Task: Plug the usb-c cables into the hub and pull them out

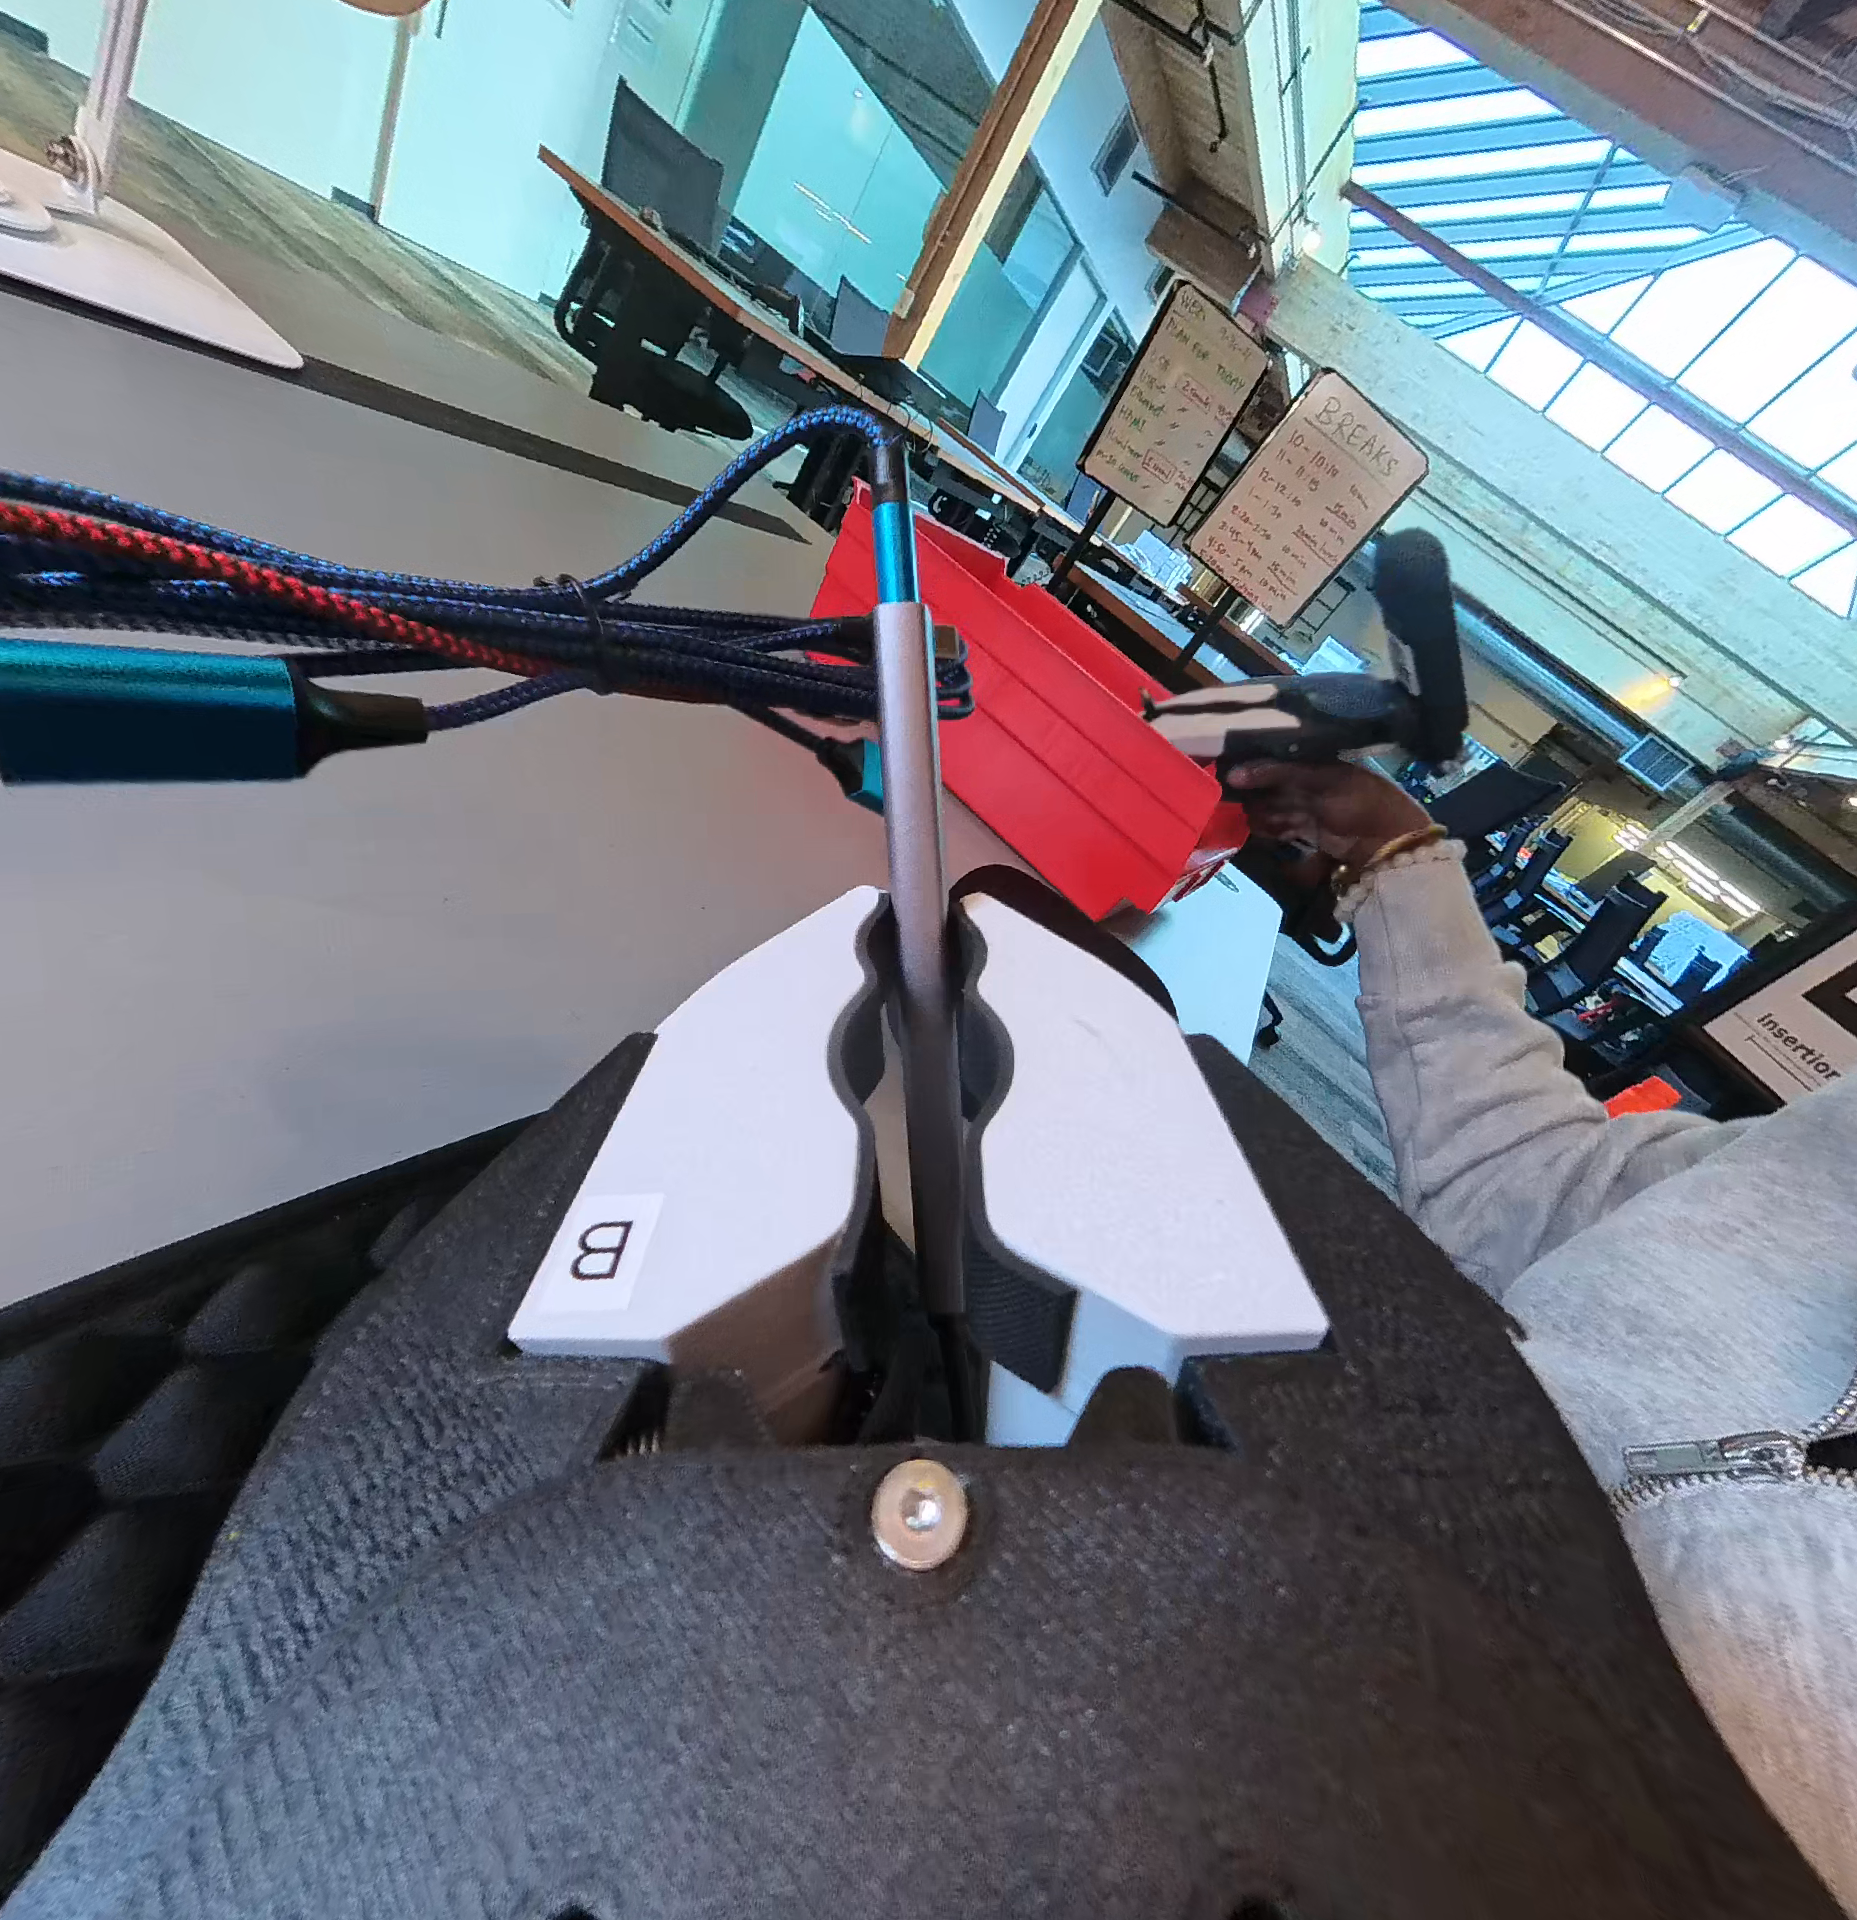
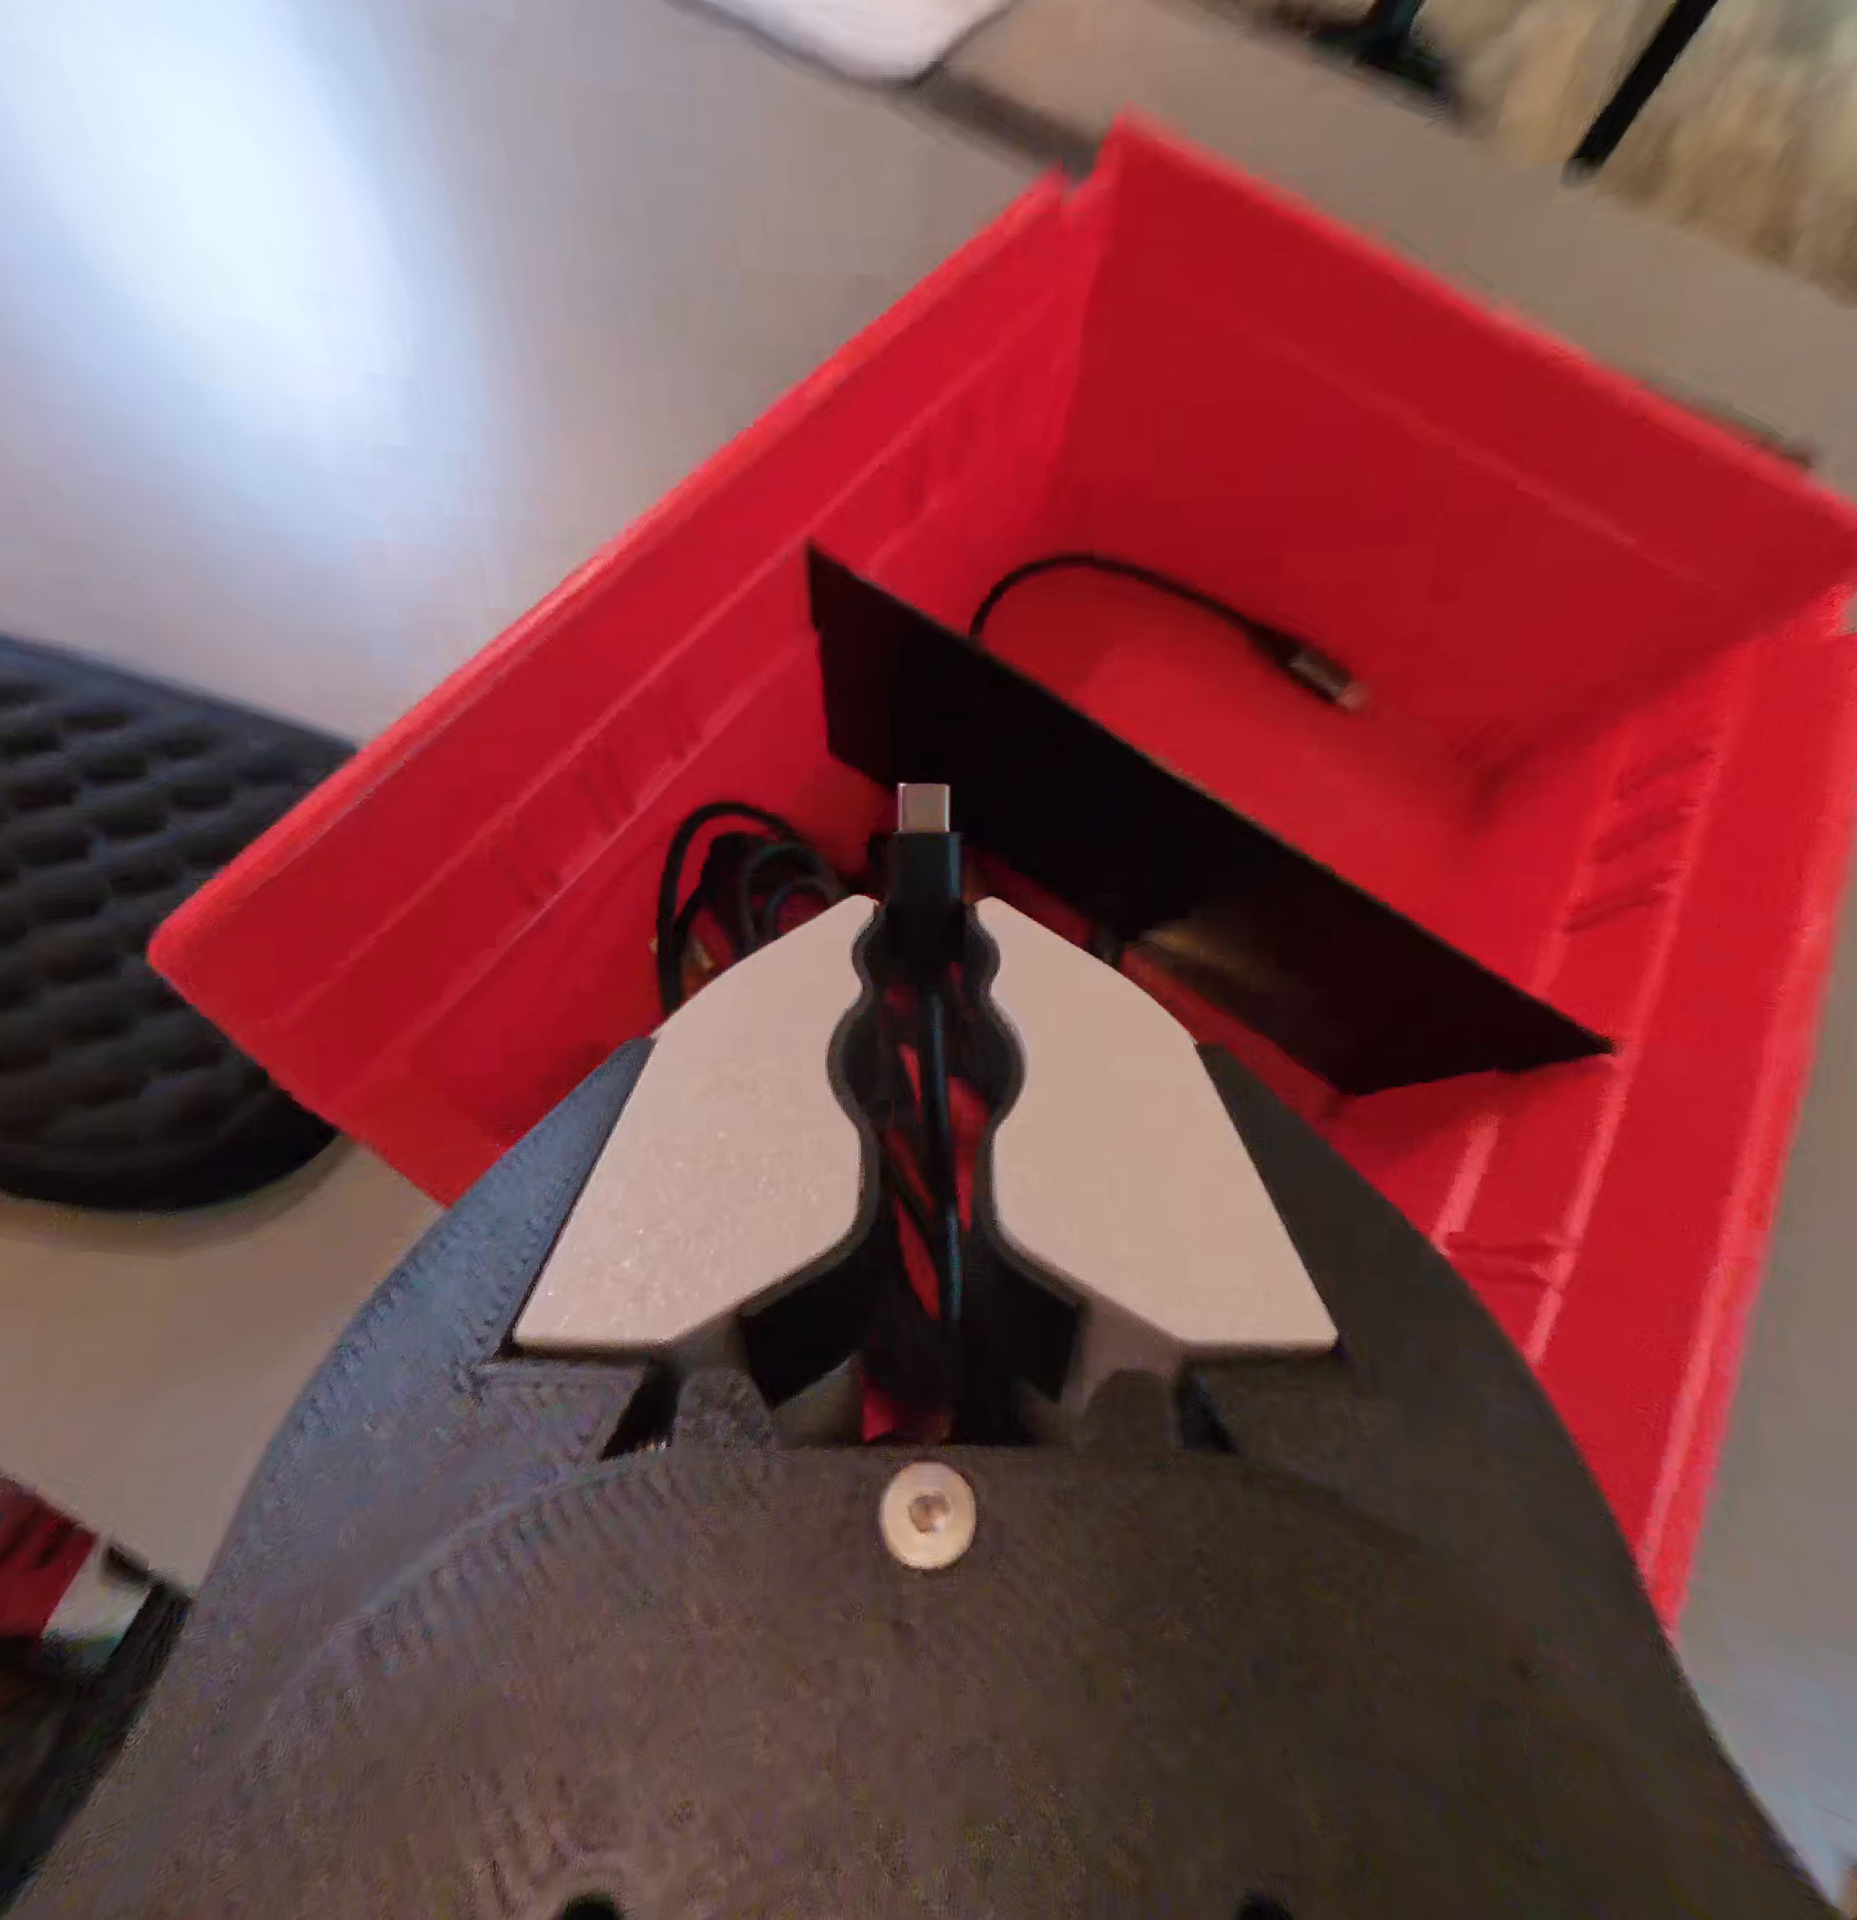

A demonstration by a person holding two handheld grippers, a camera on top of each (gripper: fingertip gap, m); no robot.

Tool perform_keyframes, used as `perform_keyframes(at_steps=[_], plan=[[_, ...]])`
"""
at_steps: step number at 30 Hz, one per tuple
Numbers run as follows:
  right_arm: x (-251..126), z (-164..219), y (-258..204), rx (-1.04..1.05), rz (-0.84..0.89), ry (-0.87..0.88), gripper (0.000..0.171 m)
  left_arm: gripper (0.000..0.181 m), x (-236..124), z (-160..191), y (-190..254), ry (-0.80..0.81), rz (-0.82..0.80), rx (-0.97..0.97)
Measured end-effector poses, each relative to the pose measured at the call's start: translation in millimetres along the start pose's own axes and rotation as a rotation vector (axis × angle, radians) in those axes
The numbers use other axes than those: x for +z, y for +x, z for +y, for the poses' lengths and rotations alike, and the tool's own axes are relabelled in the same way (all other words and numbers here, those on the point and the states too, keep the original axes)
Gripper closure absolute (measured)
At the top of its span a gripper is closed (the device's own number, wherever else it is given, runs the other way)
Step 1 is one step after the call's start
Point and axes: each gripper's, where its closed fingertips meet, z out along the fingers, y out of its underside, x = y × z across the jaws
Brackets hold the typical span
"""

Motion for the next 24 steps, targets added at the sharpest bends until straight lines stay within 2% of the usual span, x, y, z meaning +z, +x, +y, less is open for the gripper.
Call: perform_keyframes(at_steps=[5,8,11,15,17,19,21,23,24], plan=[[28,38,-10,-0.112,-0.041,-0.348,0.156,0.171,0,0,0,0.001,0.002,0.002],[35,44,-2,-0.142,0.037,-0.438,0.155,0.171,0,0,1,0.002,0.005,0.003],[29,38,11,-0.155,0.154,-0.448,0.142,0.171,0,0,1,0.002,0.007,0.000],[9,-8,8,-0.119,0.218,-0.200,0.108,0.171,0,0,1,0.001,0.008,0.001],[-10,-43,5,-0.136,0.286,-0.024,0.104,0.171,0,0,1,0.001,0.008,0.006],[-29,-88,-20,-0.182,0.287,0.216,0.106,0.171,0,1,1,0.000,0.008,0.009],[-41,-125,-81,-0.260,0.110,0.431,0.116,0.171,0,1,2,-0.004,0.007,0.014],[-45,-150,-159,-0.247,-0.202,0.590,0.134,0.171,1,2,2,-0.011,0.005,0.027],[-45,-159,-198,-0.163,-0.398,0.643,0.140,0.171,1,2,3,-0.012,0.006,0.036]])
